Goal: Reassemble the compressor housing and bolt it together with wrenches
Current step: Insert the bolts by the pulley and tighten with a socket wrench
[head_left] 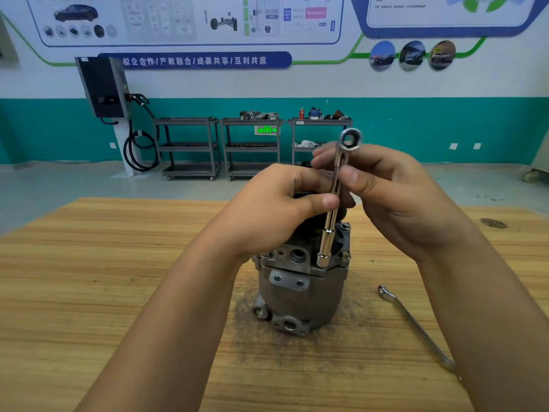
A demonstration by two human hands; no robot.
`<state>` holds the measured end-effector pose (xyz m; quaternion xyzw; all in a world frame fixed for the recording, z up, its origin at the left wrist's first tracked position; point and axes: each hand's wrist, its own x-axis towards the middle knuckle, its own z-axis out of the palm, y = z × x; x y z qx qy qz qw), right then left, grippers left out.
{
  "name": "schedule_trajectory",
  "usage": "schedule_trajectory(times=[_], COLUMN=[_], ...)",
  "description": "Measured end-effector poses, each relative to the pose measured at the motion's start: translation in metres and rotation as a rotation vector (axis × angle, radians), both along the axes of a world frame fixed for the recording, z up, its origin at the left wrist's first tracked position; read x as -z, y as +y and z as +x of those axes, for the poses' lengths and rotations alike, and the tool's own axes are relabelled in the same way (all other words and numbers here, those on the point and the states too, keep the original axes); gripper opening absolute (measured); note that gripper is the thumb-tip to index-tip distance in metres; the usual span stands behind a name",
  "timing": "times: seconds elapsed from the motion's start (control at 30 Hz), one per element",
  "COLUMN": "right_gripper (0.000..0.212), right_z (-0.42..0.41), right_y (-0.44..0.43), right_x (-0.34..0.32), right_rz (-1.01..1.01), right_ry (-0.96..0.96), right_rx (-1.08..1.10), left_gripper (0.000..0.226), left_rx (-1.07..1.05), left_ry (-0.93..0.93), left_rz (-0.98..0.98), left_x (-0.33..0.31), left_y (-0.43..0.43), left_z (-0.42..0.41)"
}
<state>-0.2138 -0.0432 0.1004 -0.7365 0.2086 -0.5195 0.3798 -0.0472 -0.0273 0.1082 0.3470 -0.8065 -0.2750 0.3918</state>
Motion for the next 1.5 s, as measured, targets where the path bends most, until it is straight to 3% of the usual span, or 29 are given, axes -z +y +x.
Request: schedule_trajectory(times=[0.13, 0.23, 0.43, 0.57, 0.8, 0.93, 1.17, 1.27, 1.37, 1.5], right_gripper=[0.023, 0.014, 0.011, 0.020, 0.011, 0.018, 0.019, 0.018, 0.020, 0.010], right_z=[0.0008, 0.0010, 0.0015, -0.0017, 0.0004, -0.0008, 0.0002, -0.0011, -0.0003, 0.0028], right_y=[-0.0003, -0.0020, -0.0019, -0.0019, -0.0038, -0.0016, -0.0057, -0.0020, -0.0001, -0.0017], right_x=[-0.0007, -0.0002, 0.0009, -0.0003, 0.0011, -0.0002, 0.0022, 0.0006, -0.0002, 0.0011], right_rz=[-0.002, 0.007, 0.000, -0.016, 0.010, -0.023, 0.043, 0.016, -0.007, 0.011], right_ry=[-0.004, -0.025, -0.021, 0.022, -0.052, 0.049, -0.054, -0.003, 0.031, -0.027], right_rx=[-0.002, 0.033, 0.043, -0.003, 0.019, -0.005, 0.085, 0.021, -0.006, 0.045], left_gripper=[0.021, 0.017, 0.012, 0.020, 0.008, 0.013, 0.015, 0.011, 0.022, 0.013], left_rx=[0.023, 0.019, -0.019, 0.007, -0.012, 0.001, -0.015, -0.033, 0.000, 0.013], left_ry=[0.004, -0.005, -0.002, 0.003, 0.045, 0.029, 0.042, 0.023, 0.019, 0.026], left_rz=[0.039, 0.056, -0.009, 0.034, 0.022, 0.054, 0.050, 0.017, 0.049, 0.068], left_x=[-0.0005, -0.0011, 0.0004, -0.0002, 0.0001, 0.0003, 0.0001, 0.0011, 0.0006, 0.0010], left_y=[0.0010, 0.0012, 0.0003, -0.0006, 0.0011, -0.0013, 0.0002, -0.0014, -0.0018, -0.0005], left_z=[0.0020, 0.0017, -0.0018, 0.0027, -0.0010, 0.0016, 0.0005, -0.0005, 0.0016, 0.0002])
